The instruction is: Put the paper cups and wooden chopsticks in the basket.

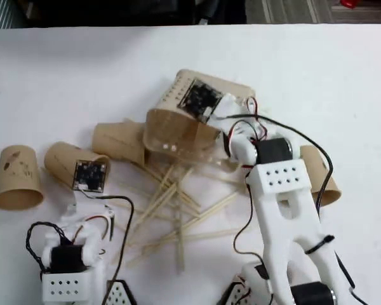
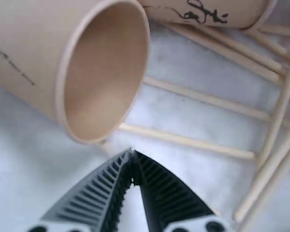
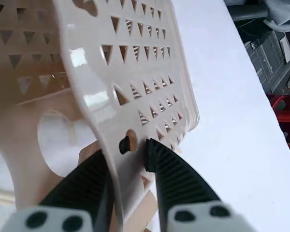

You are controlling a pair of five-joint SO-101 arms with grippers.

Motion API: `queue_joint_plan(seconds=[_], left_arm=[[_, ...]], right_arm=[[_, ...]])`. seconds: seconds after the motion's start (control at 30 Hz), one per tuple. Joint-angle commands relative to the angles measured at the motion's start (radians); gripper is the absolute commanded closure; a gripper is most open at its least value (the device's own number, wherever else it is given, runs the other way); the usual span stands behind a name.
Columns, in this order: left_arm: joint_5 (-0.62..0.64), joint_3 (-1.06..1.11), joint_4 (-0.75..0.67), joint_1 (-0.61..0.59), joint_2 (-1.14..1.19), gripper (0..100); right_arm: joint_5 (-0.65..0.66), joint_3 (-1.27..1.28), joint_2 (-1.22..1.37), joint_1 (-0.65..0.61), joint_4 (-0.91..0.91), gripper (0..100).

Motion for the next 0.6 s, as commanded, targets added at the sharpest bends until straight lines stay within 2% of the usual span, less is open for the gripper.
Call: queue_joint_plan(seconds=[0.0, 0.17, 0.27, 0.4, 0.57], left_arm=[[-0.002, -0.003, 0.005, -0.005, 0.005, 97], [-0.005, -0.003, 0.005, -0.005, 0.005, 97], [-0.005, -0.003, 0.005, -0.005, 0.005, 97], [-0.005, -0.003, 0.005, -0.005, 0.005, 97], [-0.006, -0.003, 0.005, -0.005, 0.005, 97]], right_arm=[[0.012, -0.044, -0.064, -0.024, 0.108, 97.8], [0.008, -0.184, -0.068, -0.024, 0.326, 97.8], [0.003, -0.27, -0.068, -0.021, 0.397, 97.8], [0.003, -0.301, -0.067, 0.002, 0.392, 97.8], [-0.028, -0.296, -0.067, 0.047, 0.269, 97.8]])
